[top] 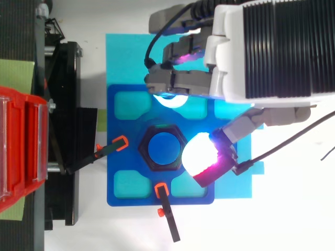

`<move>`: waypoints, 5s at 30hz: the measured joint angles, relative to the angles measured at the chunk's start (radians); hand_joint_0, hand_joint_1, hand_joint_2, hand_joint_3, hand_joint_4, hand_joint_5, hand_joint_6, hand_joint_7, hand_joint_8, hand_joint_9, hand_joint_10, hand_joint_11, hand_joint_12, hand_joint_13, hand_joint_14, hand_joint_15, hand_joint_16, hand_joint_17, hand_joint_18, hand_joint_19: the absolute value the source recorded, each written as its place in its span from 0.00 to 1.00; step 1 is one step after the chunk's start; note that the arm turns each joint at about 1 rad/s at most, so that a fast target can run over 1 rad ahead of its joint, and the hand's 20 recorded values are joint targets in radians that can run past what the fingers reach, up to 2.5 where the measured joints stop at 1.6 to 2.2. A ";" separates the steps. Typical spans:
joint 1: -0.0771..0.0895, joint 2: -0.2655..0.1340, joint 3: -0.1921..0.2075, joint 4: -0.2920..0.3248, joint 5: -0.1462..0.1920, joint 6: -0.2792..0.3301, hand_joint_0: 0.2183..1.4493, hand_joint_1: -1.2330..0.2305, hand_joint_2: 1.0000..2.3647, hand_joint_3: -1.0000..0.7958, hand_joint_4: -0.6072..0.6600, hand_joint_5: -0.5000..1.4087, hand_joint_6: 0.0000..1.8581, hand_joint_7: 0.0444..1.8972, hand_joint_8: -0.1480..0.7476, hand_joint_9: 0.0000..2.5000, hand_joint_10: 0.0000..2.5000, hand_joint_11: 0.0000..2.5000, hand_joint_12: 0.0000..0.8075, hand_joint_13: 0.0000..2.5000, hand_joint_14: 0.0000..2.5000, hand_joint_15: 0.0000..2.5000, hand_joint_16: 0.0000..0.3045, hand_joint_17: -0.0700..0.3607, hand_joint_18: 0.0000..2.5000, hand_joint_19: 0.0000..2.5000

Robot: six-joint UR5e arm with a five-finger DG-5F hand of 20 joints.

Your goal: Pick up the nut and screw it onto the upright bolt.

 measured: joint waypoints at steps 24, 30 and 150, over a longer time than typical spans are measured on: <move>0.024 -0.001 -0.134 0.265 -0.025 0.101 0.22 0.69 0.00 0.28 0.66 0.20 0.27 0.35 0.41 0.29 0.00 0.00 0.33 0.11 0.00 0.00 0.10 0.32 0.00 0.00; 0.028 -0.001 -0.159 0.271 -0.026 0.102 0.22 0.70 0.00 0.28 0.67 0.20 0.27 0.38 0.43 0.29 0.00 0.00 0.34 0.11 0.00 0.00 0.10 0.32 0.00 0.00; 0.000 -0.001 -0.140 0.202 -0.056 0.081 0.22 0.70 0.00 0.28 0.70 0.24 0.27 0.46 0.43 0.29 0.00 0.00 0.37 0.10 0.00 0.00 0.12 0.35 0.00 0.00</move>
